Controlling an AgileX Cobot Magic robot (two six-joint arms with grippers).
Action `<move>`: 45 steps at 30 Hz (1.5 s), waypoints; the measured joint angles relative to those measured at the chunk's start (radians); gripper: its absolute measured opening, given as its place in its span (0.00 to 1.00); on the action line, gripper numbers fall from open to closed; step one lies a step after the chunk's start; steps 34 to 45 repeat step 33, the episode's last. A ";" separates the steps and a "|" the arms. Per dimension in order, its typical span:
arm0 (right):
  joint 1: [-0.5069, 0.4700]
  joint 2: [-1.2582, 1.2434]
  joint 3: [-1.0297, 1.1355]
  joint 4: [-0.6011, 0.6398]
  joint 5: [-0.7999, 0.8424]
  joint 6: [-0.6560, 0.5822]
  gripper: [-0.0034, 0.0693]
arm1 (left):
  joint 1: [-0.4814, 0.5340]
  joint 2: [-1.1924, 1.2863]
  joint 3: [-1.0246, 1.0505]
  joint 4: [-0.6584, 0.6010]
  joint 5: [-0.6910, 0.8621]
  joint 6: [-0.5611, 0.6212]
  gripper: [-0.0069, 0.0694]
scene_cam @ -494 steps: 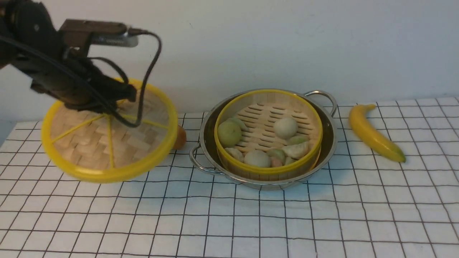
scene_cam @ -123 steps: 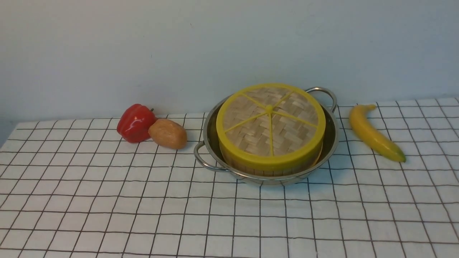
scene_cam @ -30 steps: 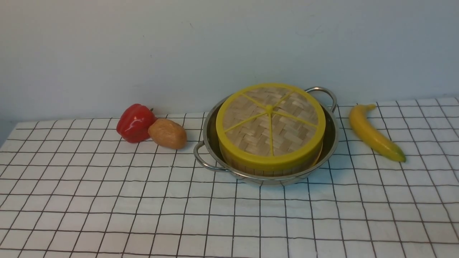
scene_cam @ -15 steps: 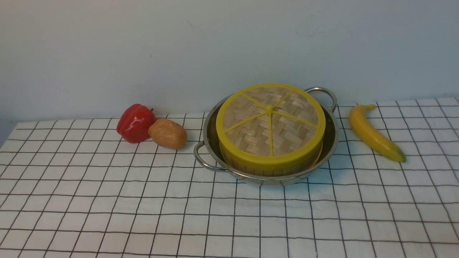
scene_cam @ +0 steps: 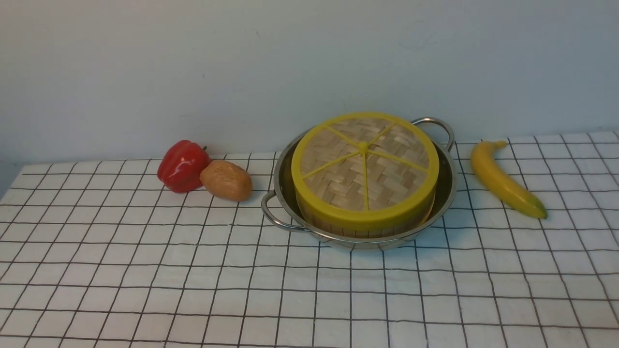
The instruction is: Place the steamer in the pot on the white tablecloth, and put the lid on the steamer.
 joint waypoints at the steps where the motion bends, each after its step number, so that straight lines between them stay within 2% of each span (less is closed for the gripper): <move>1: 0.000 0.000 0.000 0.000 0.000 0.000 0.38 | 0.000 0.000 0.000 0.000 0.000 0.000 0.38; 45: 0.000 0.000 0.000 0.000 0.000 0.000 0.38 | 0.000 0.000 0.000 0.000 0.000 0.000 0.41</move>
